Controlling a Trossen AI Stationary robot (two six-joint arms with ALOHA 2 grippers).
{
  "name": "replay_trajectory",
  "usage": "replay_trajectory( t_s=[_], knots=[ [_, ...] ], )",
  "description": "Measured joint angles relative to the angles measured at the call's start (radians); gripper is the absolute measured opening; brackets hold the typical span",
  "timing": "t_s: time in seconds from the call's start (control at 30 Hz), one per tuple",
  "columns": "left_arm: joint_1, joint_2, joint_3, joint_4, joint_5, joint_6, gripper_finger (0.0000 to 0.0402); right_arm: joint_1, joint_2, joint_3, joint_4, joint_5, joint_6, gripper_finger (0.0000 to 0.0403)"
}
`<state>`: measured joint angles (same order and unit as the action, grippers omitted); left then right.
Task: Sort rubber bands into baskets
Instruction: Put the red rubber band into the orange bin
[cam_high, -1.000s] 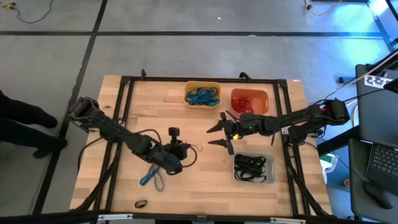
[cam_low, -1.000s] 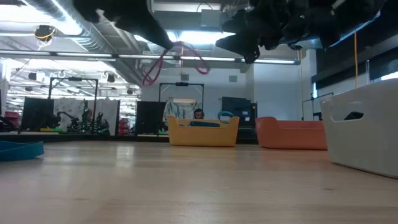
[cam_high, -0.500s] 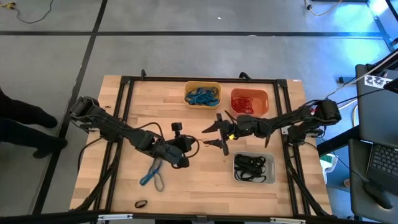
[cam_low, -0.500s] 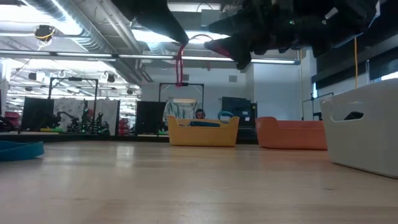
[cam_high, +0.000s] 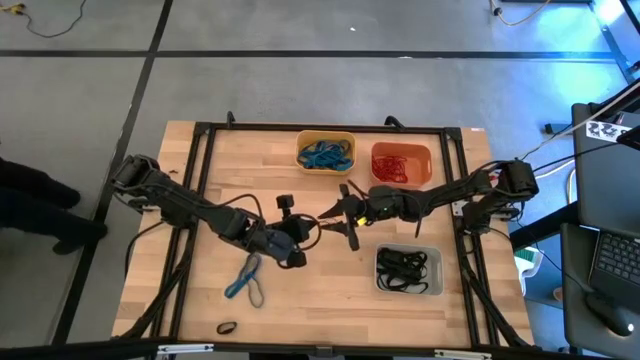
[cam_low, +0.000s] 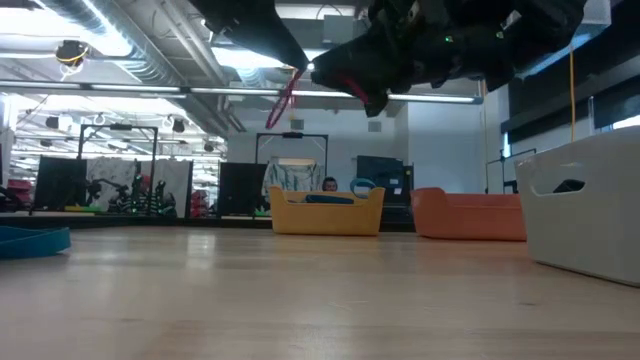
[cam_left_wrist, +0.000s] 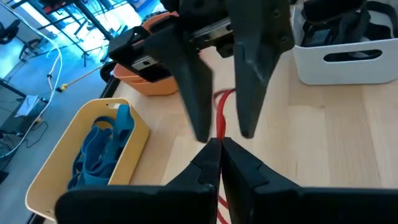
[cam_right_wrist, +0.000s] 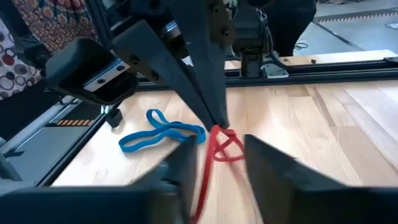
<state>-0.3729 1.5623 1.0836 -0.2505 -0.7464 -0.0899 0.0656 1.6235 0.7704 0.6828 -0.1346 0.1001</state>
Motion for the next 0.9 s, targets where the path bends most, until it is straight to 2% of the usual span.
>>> replay_trajectory(
  t_s=[0.13,0.17,0.33,0.4,0.5,0.7,0.9],
  knots=[
    [0.0,0.0,0.0,0.0,0.0,0.0,0.0008,0.0,0.0,0.0,-0.002,-0.017,-0.038,0.0029],
    [0.0,0.0,0.0,0.0,0.0,0.0,0.0008,0.001,0.0,0.0,-0.005,-0.019,-0.049,0.0015],
    [0.002,0.0,0.0,0.001,0.002,-0.011,0.0008,0.001,0.0,0.0,-0.004,-0.02,-0.052,0.0022],
    [0.003,0.0,0.0,0.001,0.004,-0.009,0.0014,0.001,0.0,0.0,-0.004,-0.02,-0.052,0.0012],
    [0.003,0.0,0.0,0.002,0.026,-0.016,0.0043,0.001,0.0,0.0,-0.004,-0.02,-0.053,0.0005],
    [0.003,0.0,0.0,0.007,0.058,-0.01,0.0127,0.001,0.0,0.0,-0.004,-0.02,-0.054,0.0007],
    [0.0,0.0,0.0,-0.005,0.058,-0.013,0.0164,0.0,-0.027,-0.001,-0.011,0.002,-0.064,0.0008]
  ],
)
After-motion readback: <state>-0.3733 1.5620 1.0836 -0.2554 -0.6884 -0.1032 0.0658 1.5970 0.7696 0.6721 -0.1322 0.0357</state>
